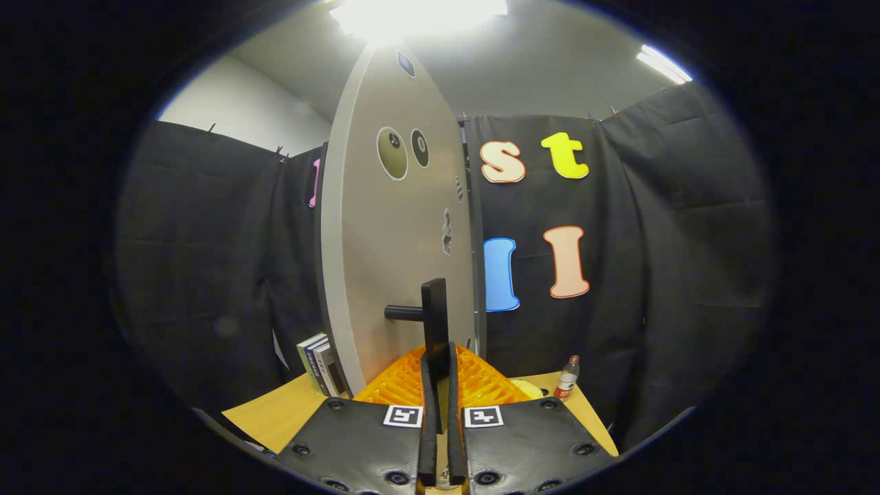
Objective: Open the shoe cabinet door, grab the shoes and put them into the shoe cabinet, then close the shoe cabinet door.
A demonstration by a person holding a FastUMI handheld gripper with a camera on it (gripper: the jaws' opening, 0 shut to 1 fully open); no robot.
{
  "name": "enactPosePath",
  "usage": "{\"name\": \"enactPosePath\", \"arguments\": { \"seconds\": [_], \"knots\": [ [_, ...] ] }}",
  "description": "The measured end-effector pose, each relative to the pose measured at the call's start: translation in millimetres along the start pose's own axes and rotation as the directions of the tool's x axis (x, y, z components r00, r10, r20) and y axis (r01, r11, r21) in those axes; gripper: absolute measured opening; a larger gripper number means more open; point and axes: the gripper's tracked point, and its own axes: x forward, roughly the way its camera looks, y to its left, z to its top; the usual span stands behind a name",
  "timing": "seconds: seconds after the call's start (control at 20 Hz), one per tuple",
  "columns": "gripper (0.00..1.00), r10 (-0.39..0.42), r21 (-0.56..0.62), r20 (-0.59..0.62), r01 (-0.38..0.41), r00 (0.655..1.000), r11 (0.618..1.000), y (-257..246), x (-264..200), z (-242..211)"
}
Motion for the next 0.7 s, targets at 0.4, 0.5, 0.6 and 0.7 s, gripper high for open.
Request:
{"name": "enactPosePath", "arguments": {
  "seconds": [0.4,0.5,0.6,0.7],
  "knots": [
    [0.05,0.021,0.004,0.040,-0.021,0.999,1.000,-59,7,8],
    [0.14,0.005,0.041,0.022,-0.006,1.000,0.999,-64,0,3],
    [0.25,-0.025,0.066,-0.010,0.026,1.000,0.997,-70,-15,-3],
    [0.47,-0.052,0.054,-0.019,0.053,0.998,0.997,-76,-32,1]
  ]
}}
